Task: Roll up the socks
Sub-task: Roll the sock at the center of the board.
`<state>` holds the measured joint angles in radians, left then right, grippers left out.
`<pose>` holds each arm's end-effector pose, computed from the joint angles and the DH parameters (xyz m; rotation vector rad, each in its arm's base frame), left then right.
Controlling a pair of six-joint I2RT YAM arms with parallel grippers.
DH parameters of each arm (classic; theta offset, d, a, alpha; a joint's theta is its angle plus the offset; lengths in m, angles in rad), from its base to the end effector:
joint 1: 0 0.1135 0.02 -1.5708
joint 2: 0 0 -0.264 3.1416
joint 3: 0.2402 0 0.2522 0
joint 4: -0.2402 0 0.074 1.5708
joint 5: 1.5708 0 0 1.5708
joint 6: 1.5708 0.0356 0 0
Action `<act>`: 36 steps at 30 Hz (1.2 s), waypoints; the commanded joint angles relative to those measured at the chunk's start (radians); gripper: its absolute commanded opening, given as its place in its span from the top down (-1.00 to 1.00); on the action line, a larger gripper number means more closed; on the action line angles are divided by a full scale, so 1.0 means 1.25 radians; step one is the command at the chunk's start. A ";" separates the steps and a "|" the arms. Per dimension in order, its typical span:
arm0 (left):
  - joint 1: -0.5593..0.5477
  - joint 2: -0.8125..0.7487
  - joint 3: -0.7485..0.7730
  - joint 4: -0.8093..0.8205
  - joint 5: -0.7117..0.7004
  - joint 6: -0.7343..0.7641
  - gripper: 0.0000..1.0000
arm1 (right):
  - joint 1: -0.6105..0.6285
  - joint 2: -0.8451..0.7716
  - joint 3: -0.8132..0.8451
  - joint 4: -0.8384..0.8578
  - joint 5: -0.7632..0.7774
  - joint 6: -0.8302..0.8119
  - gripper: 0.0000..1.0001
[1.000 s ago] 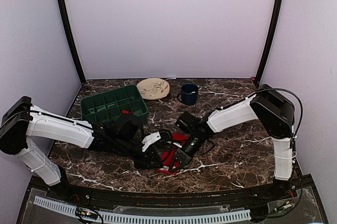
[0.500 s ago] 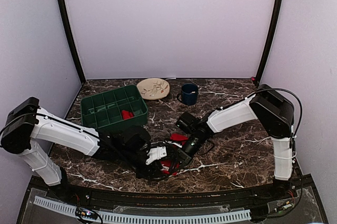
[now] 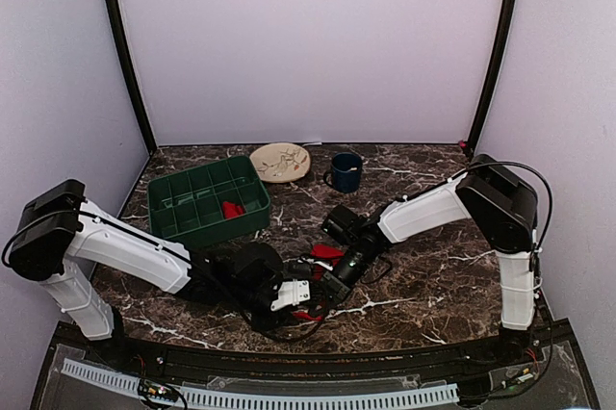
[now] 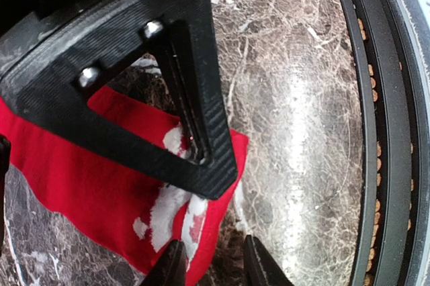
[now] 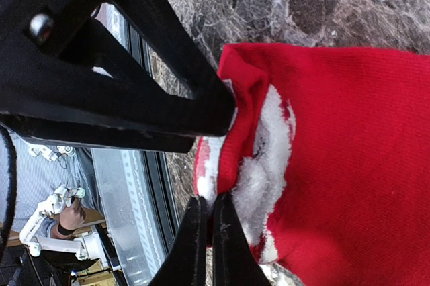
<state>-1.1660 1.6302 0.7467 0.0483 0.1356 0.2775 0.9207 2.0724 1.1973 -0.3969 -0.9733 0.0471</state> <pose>0.1180 -0.2876 0.1447 1.6840 1.8153 -0.5617 0.2052 0.3185 0.1055 1.2805 -2.2559 -1.3921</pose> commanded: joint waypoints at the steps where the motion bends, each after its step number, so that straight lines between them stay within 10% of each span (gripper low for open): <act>1: -0.008 0.003 0.010 0.022 -0.040 0.031 0.38 | -0.005 0.014 -0.004 -0.001 -0.022 -0.001 1.00; 22: -0.011 0.015 -0.003 0.026 -0.038 0.050 0.75 | -0.006 0.012 -0.007 -0.017 -0.023 -0.011 1.00; 36: -0.010 0.056 0.025 0.006 -0.088 0.035 0.28 | -0.006 0.006 -0.012 -0.020 -0.022 -0.012 1.00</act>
<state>-1.1763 1.6806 0.7563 0.0986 0.0544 0.3286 0.9195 2.0724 1.1927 -0.4099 -0.9771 0.0422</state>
